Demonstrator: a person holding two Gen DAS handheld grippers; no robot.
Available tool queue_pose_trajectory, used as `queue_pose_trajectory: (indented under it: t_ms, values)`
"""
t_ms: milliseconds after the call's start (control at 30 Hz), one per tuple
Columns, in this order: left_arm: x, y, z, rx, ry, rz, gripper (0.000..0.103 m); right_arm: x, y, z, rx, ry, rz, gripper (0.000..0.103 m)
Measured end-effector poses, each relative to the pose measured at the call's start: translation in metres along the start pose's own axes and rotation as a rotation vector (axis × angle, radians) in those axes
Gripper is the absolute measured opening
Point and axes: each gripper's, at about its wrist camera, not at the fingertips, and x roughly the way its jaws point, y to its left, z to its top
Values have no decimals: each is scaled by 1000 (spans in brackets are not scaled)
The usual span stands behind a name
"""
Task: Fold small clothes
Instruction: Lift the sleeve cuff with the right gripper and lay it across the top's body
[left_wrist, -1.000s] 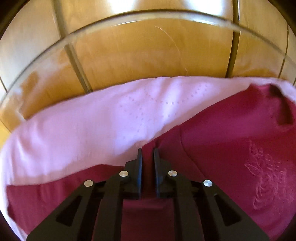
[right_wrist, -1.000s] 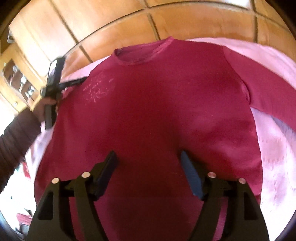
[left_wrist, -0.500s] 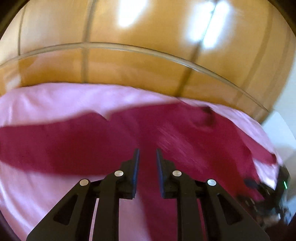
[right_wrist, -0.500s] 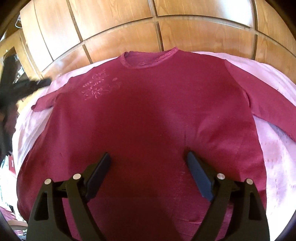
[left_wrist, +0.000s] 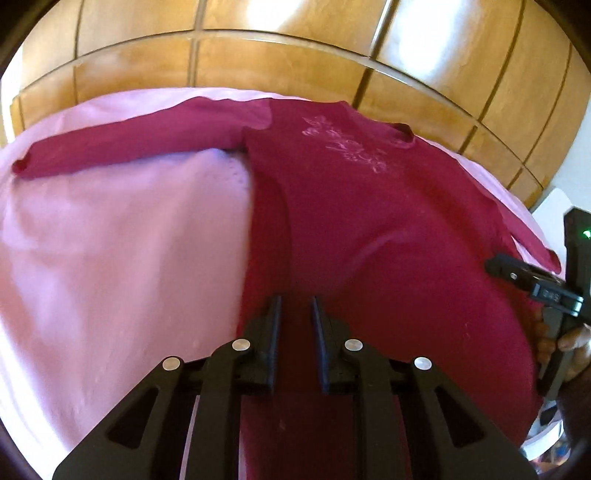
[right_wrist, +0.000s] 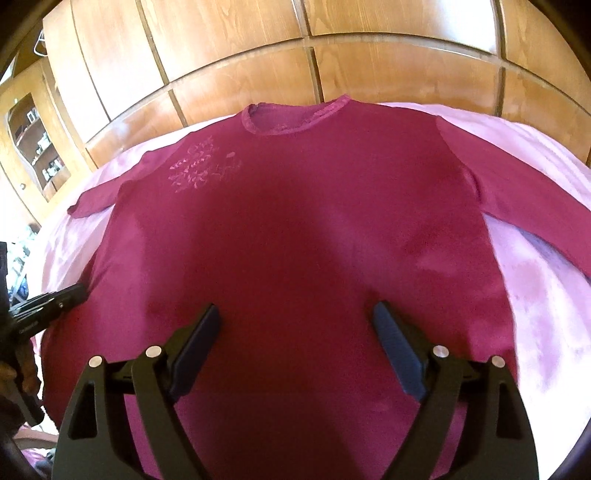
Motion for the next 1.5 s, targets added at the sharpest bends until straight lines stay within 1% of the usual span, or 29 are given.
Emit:
queue_pose_trajectory:
  t_ms: [33,100,133,200,233,267,333,367,400,467,533,567,633,667,767,800,833,867,933,1033,1067,1100,1133,1200,1267,1333,1400,1467,1500]
  values:
    - [-1,2,2,-12,3,-1,17,-10,-8,-2,33,-4,15,78]
    - [-2,5,6,-32,5,0,17,-33,-32,-6,118,-39,26,73]
    - [-5,4,8,-36,2,-2,17,-45,-49,-9,178,-63,37,67]
    - [-17,4,8,-38,-18,-1,17,-71,-93,-16,336,-120,36,63]
    - [-20,1,11,-39,-26,-8,17,-82,-116,-20,412,-152,23,58]
    - [-23,-1,14,-45,-32,-21,17,-95,-146,-25,513,-191,3,54]
    - [-27,-4,17,-59,-43,-47,17,-108,-188,-34,649,-238,-37,46]
    - [-28,-7,20,-61,-45,-60,17,-116,-217,-40,744,-268,-68,44]
    - [-28,-10,22,-58,-47,-66,17,-119,-235,-44,807,-287,-87,42]
    - [-27,-18,24,-40,-44,-68,17,-126,-274,-53,939,-327,-140,42]
    - [-25,-25,24,-29,-26,-75,17,-129,-301,-61,1042,-357,-181,40]
    - [-24,-27,23,-27,-19,-76,17,-129,-315,-64,1087,-374,-180,38]
    - [-21,-31,23,-18,-7,-71,17,-126,-333,-64,1128,-386,-188,27]
    - [-19,-32,24,-13,0,-70,17,-125,-336,-62,1130,-387,-191,27]
    - [-14,-40,25,13,16,-65,17,-120,-345,-49,1104,-368,-245,17]
    - [-14,-42,25,24,16,-65,17,-118,-345,-42,1086,-352,-270,10]
    - [-13,-46,26,40,16,-68,17,-117,-344,-35,1063,-337,-289,7]
    - [-12,-48,27,48,17,-75,17,-118,-340,-27,1035,-333,-302,7]
    - [-8,-52,29,57,25,-86,17,-125,-337,-11,974,-339,-300,6]
    - [-1,-55,33,63,40,-107,17,-127,-312,22,843,-354,-249,6]
    - [1,-56,35,65,44,-112,17,-124,-295,38,784,-356,-212,6]
    - [4,-58,37,71,50,-121,20,-120,-281,52,738,-351,-179,6]
    - [5,-59,38,75,52,-129,40,-115,-269,63,704,-345,-157,6]
    - [4,-60,41,65,28,-144,56,-95,-228,94,606,-323,-83,6]
    - [4,-61,45,69,17,-158,56,-77,-194,116,539,-304,-20,6]
    - [4,-61,48,68,7,-165,56,-50,-143,145,442,-270,54,6]
    - [4,-59,52,55,1,-183,56,-26,-102,161,372,-233,107,6]
    - [5,-54,56,32,0,-205,56,-1,-57,174,280,-191,128,6]
    - [7,-51,59,18,-4,-209,56,8,-42,176,251,-173,136,6]
